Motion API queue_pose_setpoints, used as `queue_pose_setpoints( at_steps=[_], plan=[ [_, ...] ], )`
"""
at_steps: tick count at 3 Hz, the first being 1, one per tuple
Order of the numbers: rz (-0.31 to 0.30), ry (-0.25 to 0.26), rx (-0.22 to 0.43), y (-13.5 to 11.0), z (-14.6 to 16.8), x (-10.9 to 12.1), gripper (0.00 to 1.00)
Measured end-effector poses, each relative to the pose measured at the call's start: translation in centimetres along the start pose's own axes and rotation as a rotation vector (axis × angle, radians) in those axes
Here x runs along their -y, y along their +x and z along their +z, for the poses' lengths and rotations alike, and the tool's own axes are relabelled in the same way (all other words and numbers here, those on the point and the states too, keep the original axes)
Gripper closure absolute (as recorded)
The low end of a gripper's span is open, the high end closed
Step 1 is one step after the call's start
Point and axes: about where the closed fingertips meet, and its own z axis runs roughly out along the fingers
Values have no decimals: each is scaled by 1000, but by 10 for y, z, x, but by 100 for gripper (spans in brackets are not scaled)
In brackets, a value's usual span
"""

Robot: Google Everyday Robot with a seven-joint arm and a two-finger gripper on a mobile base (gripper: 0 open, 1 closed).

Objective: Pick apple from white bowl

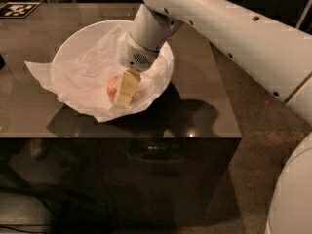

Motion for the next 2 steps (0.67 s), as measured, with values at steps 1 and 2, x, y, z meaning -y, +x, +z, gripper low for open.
queue_pose_setpoints(
  at_steps=[1, 2],
  plan=[
    [3, -21, 14, 5, 15, 1, 0],
    [3, -21, 14, 5, 15, 1, 19]
  ],
)
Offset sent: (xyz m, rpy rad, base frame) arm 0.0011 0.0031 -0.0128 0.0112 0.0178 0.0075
